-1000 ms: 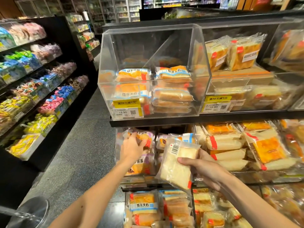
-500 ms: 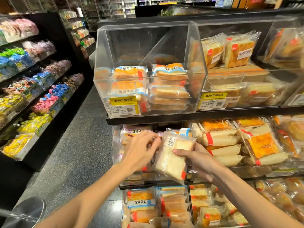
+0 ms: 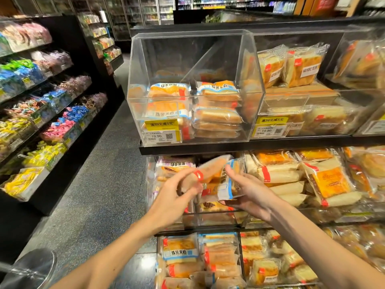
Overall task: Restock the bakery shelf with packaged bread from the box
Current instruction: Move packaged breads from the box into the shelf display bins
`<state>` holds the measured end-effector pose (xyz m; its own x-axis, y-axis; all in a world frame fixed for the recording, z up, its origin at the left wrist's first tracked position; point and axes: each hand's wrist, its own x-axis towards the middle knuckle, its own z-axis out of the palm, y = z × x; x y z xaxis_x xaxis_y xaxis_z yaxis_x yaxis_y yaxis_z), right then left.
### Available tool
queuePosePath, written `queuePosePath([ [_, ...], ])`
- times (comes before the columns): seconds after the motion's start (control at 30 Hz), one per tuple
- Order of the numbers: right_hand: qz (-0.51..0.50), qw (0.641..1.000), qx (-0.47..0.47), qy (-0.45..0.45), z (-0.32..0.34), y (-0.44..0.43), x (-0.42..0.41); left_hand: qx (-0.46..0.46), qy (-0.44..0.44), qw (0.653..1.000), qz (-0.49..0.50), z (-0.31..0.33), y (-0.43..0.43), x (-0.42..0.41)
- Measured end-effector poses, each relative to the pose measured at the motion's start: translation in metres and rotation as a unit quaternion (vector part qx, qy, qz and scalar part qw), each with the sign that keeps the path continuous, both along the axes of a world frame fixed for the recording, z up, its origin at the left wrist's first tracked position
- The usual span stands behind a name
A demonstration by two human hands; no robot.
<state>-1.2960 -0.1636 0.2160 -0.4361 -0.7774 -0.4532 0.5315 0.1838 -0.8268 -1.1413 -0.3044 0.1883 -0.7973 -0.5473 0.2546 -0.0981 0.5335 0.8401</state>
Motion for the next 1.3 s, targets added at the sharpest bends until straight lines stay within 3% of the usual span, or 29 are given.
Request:
queuePosePath([
  [0.1, 0.005, 1.0, -0.016, 0.009, 0.004, 0.008, 0.0, 0.132, 0.042, 0.989, 0.042, 0.013, 0.001, 0.005],
  [0.2, 0.021, 0.998, -0.052, 0.041, 0.019, 0.017, -0.001, 0.264, 0.095, 0.958, 0.063, 0.027, -0.002, 0.009],
  [0.27, 0.033, 0.992, -0.081, 0.087, 0.035, 0.021, -0.003, 0.305, 0.131, 0.941, 0.063, 0.041, -0.003, 0.011],
  [0.4, 0.065, 0.974, -0.133, 0.174, 0.072, 0.019, -0.008, 0.27, 0.152, 0.95, 0.049, 0.078, -0.006, 0.018],
  [0.6, 0.033, 0.939, -0.153, 0.306, 0.151, -0.019, -0.04, 0.123, 0.198, 0.968, 0.09, 0.149, -0.051, 0.026],
  [0.7, -0.02, 0.889, -0.145, 0.434, 0.195, -0.054, -0.067, 0.102, 0.245, 0.957, 0.116, 0.182, -0.077, 0.031],
  [0.77, -0.015, 0.829, -0.127, 0.545, 0.217, -0.082, -0.081, 0.094, 0.266, 0.95, 0.131, 0.199, -0.09, 0.034],
  [0.87, 0.036, 0.721, -0.055, 0.69, 0.227, -0.131, -0.091, 0.092, 0.271, 0.948, 0.137, 0.212, -0.101, 0.035],
  [0.97, 0.138, 0.666, 0.012, 0.733, 0.212, -0.177, -0.085, 0.114, 0.268, 0.946, 0.142, 0.215, -0.109, 0.032],
  [1.1, 0.277, 0.688, 0.044, 0.669, 0.184, -0.22, -0.087, 0.143, 0.259, 0.945, 0.138, 0.213, -0.12, 0.029],
  [1.3, 0.354, 0.755, 0.064, 0.549, 0.165, -0.251, -0.089, 0.156, 0.229, 0.954, 0.113, 0.213, -0.129, 0.023],
])
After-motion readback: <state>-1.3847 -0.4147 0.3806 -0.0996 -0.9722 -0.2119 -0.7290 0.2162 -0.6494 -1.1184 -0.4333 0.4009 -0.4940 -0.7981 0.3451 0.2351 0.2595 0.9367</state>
